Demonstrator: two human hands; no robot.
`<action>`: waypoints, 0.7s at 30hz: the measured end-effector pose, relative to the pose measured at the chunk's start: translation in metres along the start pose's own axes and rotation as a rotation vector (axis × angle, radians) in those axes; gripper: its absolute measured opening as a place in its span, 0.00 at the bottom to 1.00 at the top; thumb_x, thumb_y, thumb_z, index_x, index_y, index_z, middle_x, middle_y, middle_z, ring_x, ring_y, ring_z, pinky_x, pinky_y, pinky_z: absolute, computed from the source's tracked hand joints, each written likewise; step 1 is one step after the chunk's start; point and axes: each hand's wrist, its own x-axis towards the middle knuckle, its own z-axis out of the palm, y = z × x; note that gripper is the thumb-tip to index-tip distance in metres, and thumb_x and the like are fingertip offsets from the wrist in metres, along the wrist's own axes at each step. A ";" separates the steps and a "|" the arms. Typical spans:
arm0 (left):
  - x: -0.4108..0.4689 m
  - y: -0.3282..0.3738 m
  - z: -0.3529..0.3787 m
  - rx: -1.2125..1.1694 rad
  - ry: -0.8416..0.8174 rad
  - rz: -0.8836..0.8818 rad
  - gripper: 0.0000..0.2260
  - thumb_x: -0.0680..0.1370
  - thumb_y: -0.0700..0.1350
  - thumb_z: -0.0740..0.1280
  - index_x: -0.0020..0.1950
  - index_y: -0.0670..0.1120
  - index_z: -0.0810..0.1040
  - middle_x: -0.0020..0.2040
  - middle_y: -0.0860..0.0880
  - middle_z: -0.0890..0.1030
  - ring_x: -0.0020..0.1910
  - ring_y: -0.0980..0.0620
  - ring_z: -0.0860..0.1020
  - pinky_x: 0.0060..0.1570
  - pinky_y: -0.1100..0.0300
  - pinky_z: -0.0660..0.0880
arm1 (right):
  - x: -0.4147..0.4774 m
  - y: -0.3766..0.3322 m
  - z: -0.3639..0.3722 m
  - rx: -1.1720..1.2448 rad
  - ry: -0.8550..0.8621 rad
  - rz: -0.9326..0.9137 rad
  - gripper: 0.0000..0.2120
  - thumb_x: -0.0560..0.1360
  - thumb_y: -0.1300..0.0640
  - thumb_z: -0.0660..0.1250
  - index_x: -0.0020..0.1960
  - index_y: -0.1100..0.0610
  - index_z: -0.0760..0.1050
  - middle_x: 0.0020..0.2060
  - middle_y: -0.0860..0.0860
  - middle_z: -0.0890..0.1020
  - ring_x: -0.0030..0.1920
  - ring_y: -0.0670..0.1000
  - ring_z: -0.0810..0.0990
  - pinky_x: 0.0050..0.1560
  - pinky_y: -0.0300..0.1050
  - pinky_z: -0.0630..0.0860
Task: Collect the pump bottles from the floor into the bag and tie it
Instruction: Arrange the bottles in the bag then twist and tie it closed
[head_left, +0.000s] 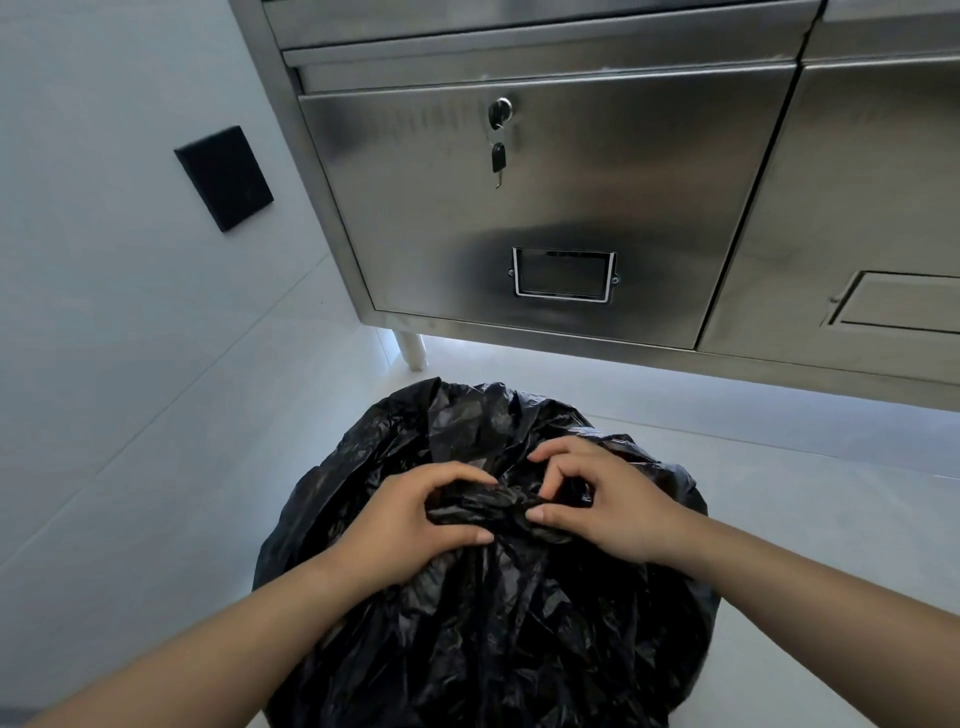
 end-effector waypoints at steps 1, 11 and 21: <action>0.003 0.001 -0.001 -0.054 0.014 -0.016 0.18 0.65 0.47 0.78 0.51 0.60 0.81 0.51 0.62 0.82 0.53 0.66 0.78 0.54 0.73 0.70 | -0.003 0.001 0.002 0.032 0.006 -0.001 0.11 0.68 0.52 0.74 0.34 0.44 0.72 0.58 0.42 0.75 0.60 0.36 0.70 0.60 0.29 0.61; 0.005 0.002 -0.003 -0.495 0.125 -0.218 0.10 0.73 0.35 0.70 0.48 0.49 0.82 0.46 0.53 0.85 0.47 0.60 0.81 0.45 0.71 0.74 | 0.007 0.004 0.028 0.264 0.052 0.002 0.13 0.72 0.55 0.71 0.34 0.44 0.69 0.51 0.48 0.81 0.54 0.45 0.79 0.59 0.46 0.73; 0.010 0.021 0.013 -0.345 0.318 -0.236 0.19 0.59 0.56 0.78 0.46 0.56 0.79 0.44 0.56 0.83 0.44 0.63 0.80 0.43 0.73 0.72 | 0.015 -0.012 0.025 0.319 0.164 0.034 0.11 0.71 0.54 0.72 0.36 0.54 0.70 0.36 0.56 0.80 0.36 0.48 0.75 0.42 0.50 0.73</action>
